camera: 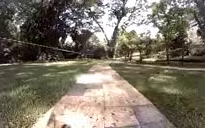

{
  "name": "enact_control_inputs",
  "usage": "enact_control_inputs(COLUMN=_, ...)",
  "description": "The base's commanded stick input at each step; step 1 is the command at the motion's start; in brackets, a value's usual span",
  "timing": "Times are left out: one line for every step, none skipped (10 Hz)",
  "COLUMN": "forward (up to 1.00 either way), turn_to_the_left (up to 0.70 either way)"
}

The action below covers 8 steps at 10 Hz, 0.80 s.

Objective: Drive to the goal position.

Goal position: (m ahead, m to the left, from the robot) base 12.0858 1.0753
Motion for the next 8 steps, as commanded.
enact_control_inputs(forward=0.70, turn_to_the_left=0.00)
enact_control_inputs(forward=0.70, turn_to_the_left=0.00)
enact_control_inputs(forward=0.70, turn_to_the_left=0.00)
enact_control_inputs(forward=0.70, turn_to_the_left=0.00)
enact_control_inputs(forward=0.70, turn_to_the_left=0.00)
enact_control_inputs(forward=0.70, turn_to_the_left=0.00)
enact_control_inputs(forward=0.70, turn_to_the_left=0.00)
enact_control_inputs(forward=0.70, turn_to_the_left=0.00)
